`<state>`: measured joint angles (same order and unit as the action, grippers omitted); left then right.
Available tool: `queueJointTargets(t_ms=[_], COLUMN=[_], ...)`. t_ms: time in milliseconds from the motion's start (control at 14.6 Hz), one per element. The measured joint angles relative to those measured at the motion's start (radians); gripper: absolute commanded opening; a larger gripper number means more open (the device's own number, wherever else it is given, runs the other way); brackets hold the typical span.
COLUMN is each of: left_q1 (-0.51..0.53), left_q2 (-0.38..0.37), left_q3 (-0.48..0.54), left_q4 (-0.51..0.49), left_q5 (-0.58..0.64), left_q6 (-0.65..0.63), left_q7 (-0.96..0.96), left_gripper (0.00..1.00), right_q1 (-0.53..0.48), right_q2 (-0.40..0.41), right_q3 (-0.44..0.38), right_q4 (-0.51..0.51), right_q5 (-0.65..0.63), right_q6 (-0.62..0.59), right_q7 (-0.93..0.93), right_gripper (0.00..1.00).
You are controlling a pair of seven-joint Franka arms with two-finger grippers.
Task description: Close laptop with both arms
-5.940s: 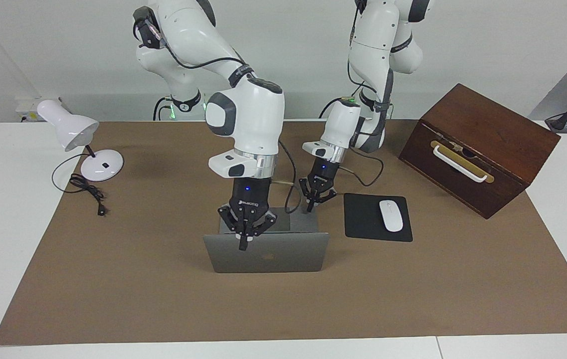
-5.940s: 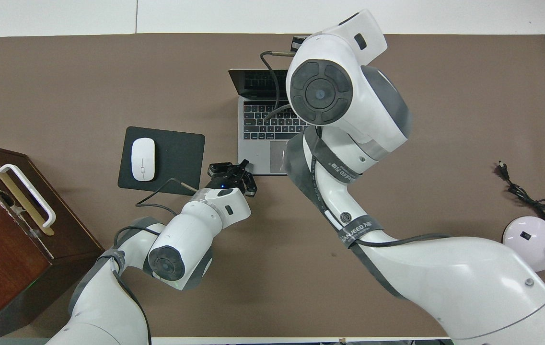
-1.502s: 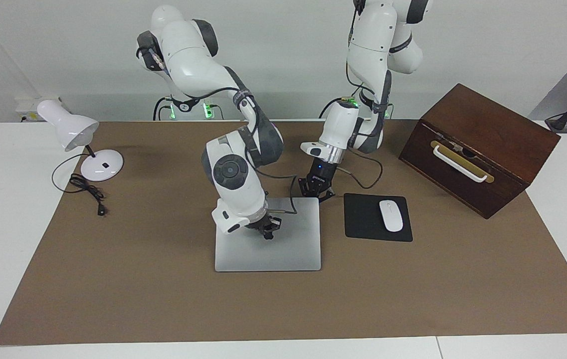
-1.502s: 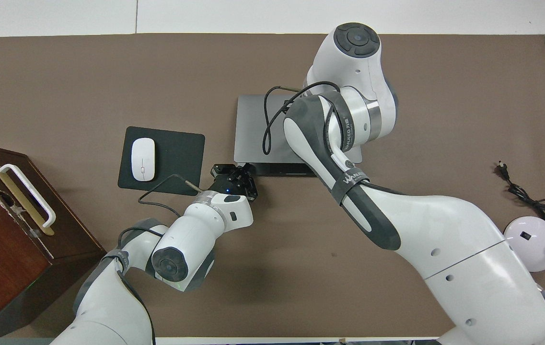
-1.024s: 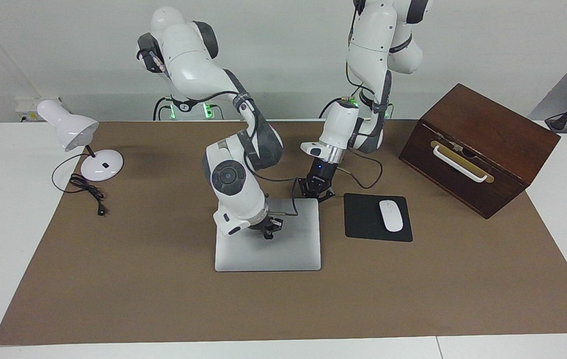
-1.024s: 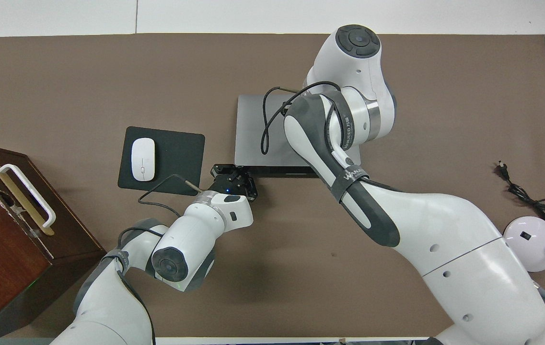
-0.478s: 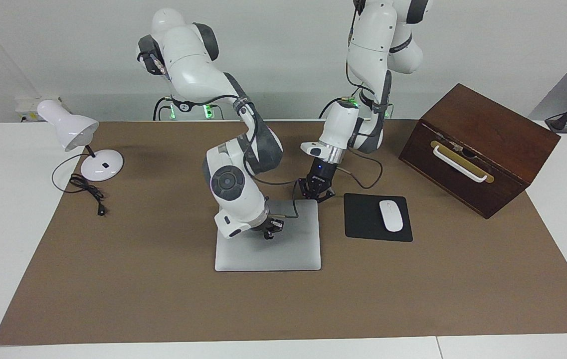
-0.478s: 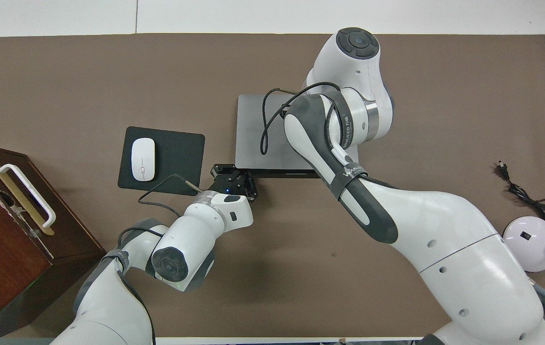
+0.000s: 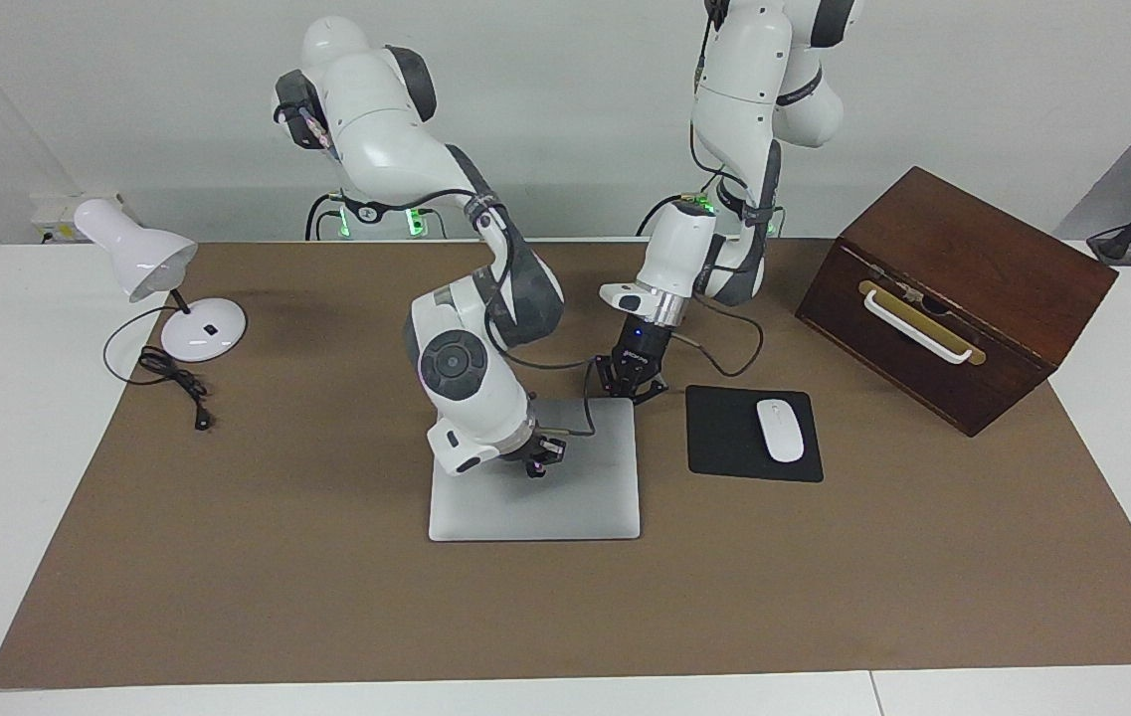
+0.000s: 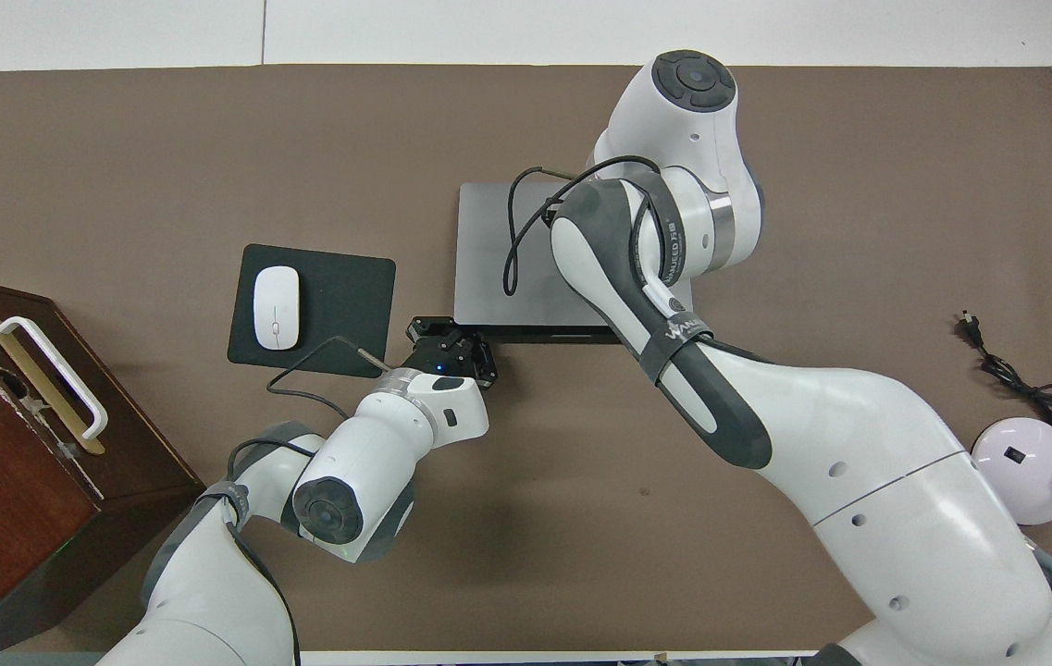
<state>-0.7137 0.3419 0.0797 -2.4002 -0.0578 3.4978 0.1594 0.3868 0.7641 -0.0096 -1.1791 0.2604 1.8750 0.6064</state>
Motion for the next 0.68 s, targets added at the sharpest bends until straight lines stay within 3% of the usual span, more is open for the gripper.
queueJointTargets(t_ms=[478,683], left_q1=[0.023,0.037], left_q2=[0.0,-0.002], left_q3=[0.003,0.004], left_q4=[0.0,-0.002], left_q5=[-0.001,-0.001], left_q6=[0.0,-0.002], left_q7=[-0.012,-0.027], left_gripper=[0.0,0.0], right_q1=[-0.044,-0.072], right_q2=[-0.109,-0.181], right_q3=[-0.012,-0.021], right_q4=[0.021,0.063], right_q5=[-0.011,-0.083], right_q6=[-0.12,-0.192], right_q7=[-0.012,-0.111], right_gripper=[0.0,0.0])
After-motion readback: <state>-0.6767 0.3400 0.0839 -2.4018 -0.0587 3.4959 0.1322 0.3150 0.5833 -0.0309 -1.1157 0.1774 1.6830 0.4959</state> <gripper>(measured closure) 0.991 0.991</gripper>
